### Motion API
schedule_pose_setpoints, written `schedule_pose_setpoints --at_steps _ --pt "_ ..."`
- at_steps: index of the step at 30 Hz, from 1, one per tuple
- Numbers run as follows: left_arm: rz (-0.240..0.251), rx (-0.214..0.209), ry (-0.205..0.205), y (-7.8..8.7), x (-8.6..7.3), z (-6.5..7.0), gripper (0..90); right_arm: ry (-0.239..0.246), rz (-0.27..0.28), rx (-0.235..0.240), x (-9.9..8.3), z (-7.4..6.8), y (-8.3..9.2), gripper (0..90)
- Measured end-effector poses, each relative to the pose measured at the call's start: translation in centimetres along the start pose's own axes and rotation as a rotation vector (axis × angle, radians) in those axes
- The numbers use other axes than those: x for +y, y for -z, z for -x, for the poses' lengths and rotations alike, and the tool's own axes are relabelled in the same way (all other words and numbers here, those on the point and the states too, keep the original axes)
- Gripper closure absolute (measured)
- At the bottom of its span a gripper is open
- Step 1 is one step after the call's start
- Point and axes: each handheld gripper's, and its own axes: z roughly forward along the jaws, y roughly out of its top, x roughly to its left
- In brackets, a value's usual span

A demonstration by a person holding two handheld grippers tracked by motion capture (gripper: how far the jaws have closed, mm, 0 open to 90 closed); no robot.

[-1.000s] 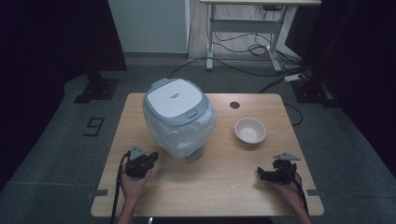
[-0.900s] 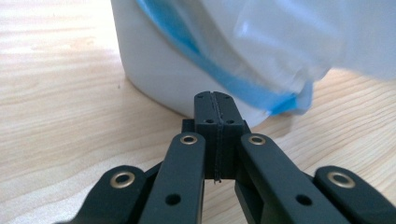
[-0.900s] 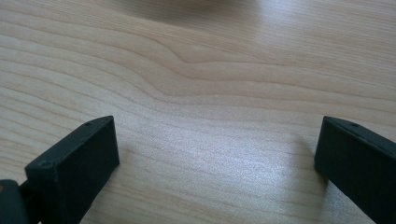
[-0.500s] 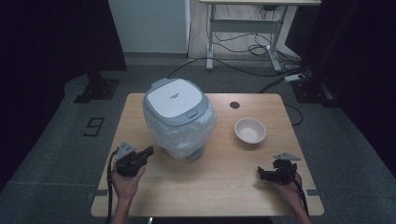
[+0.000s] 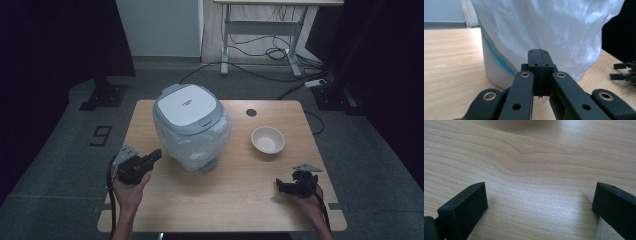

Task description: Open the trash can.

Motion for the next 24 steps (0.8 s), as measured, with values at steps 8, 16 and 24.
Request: schedule_pose_setpoints --at_steps 8,16,24 --pt "0.030 -0.035 -0.020 0.4 2.6 0.7 89.9 0.000 0.000 0.000 0.0 0.0 0.0 0.0" --pt "0.065 -0.068 -0.049 1.0 5.3 1.8 89.9 -0.001 0.001 0.000 0.0 0.0 0.0 0.0" --pt "0.077 -0.111 -0.046 0.5 6.7 2.4 89.9 -0.002 0.001 0.000 0.0 0.0 0.0 0.0"
